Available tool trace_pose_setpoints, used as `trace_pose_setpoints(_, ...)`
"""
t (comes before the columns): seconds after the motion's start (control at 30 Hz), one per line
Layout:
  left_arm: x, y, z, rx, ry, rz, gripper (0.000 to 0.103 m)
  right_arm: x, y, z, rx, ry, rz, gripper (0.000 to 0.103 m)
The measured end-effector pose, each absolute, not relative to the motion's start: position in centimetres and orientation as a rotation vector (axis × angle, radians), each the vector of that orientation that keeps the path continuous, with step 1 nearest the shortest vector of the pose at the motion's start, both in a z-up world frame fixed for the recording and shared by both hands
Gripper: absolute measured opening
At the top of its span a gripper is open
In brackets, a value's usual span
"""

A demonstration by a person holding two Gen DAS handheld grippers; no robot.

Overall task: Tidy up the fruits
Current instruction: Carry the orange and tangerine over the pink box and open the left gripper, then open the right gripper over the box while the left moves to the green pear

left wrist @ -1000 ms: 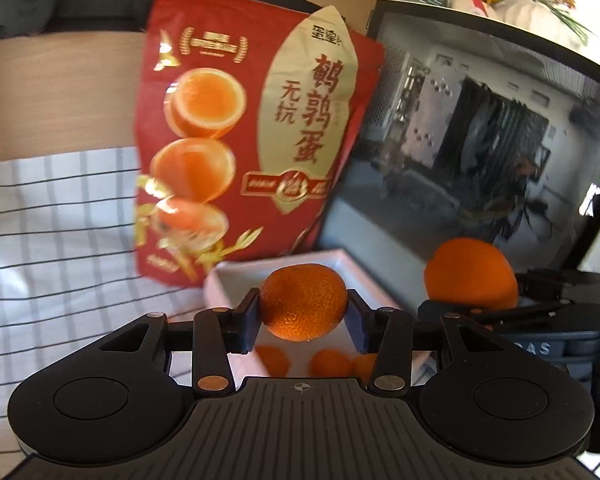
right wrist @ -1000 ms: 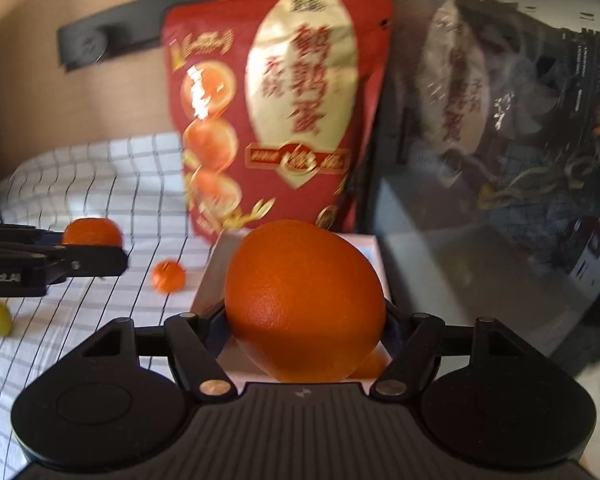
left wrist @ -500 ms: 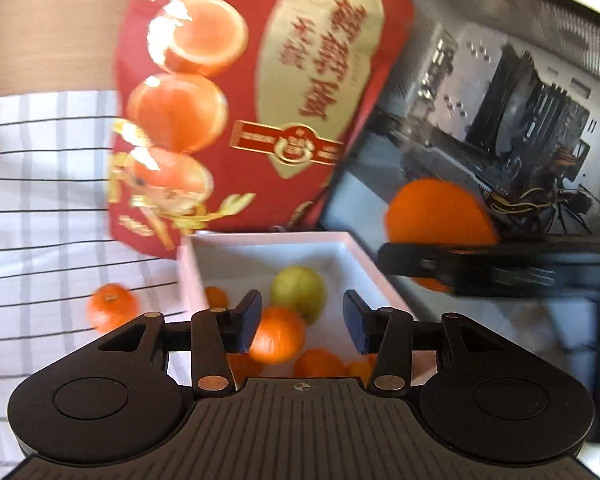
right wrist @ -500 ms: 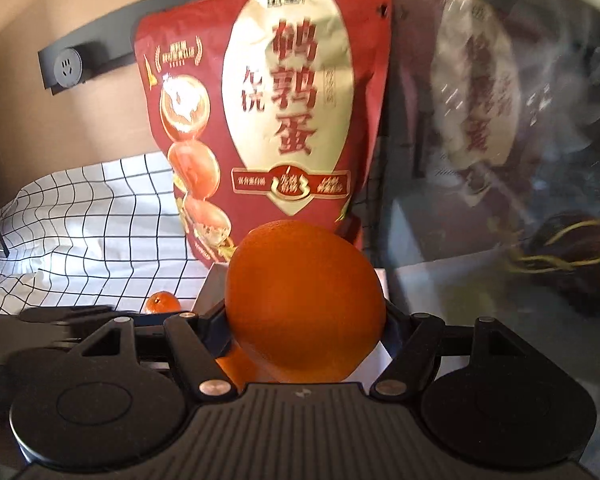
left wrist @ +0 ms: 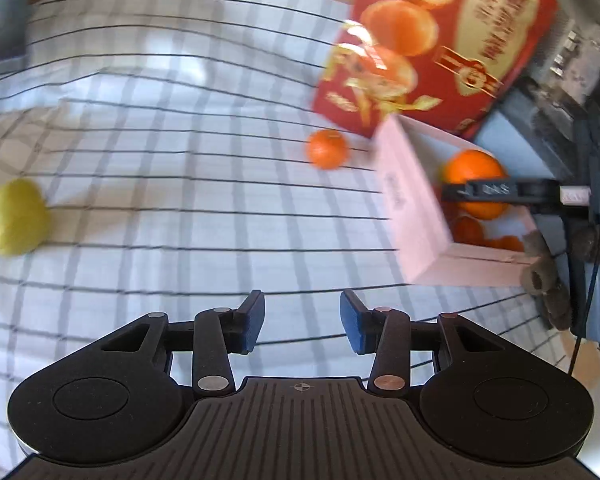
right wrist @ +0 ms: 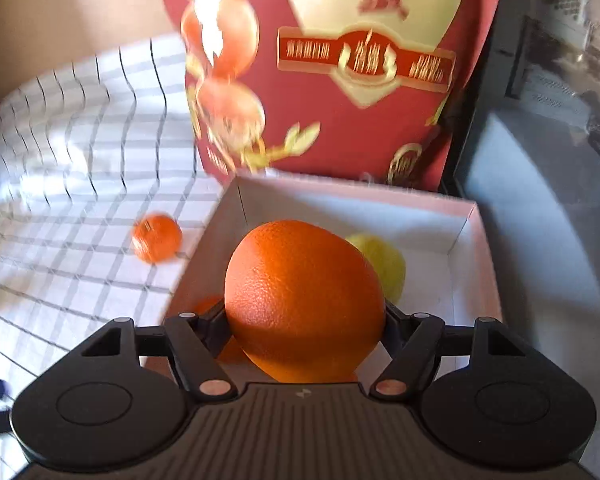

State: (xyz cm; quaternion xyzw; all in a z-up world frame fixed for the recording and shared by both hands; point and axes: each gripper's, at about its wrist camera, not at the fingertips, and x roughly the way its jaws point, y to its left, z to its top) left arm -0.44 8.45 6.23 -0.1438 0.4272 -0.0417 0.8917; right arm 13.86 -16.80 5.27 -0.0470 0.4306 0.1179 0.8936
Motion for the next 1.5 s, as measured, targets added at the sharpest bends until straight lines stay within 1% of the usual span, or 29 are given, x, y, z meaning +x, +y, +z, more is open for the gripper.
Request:
trace_pose_setpoints(0.23,-3.1,12.7,5.0,-0.358,0.903,0.008,0.046,12.9,-18.3,4.4,-0.045,0.884,0.220,0.074)
trace_pose_setpoints(0.47,-3.4,15.3,5.3,-0.358,0.867,0.077,0.046,11.1,-18.4,6.2,-0.045,0.811,0.151,0.074)
trace_pose_setpoints(0.57,-3.1,16.6,5.8,-0.366,0.841,0.101,0.046,10.0,-18.1,7.1,-0.069,0.754,0.144,0.078)
trace_pose_setpoints(0.77,-3.1,18.8,6.7,-0.357,0.788,0.141,0.046,7.5,-16.8,8.6,-0.105,0.683,0.144,0.078)
trace_pose_setpoints(1.07,-4.0,23.4,7.6,-0.306,0.731,0.271,0.046,4.1,-9.5,9.3,-0.211,0.653,0.304,0.079)
trace_pose_setpoints(1.3,-3.1,25.1,7.5,-0.275,0.721,0.266,0.046,1.5,-2.7,8.4,-0.252,0.712,0.444,0.079)
trace_pose_setpoints(1.5,-1.0,25.2,7.4,-0.210,0.719,0.245,0.046,-0.5,-0.1,7.8,-0.290,0.748,0.490,0.079)
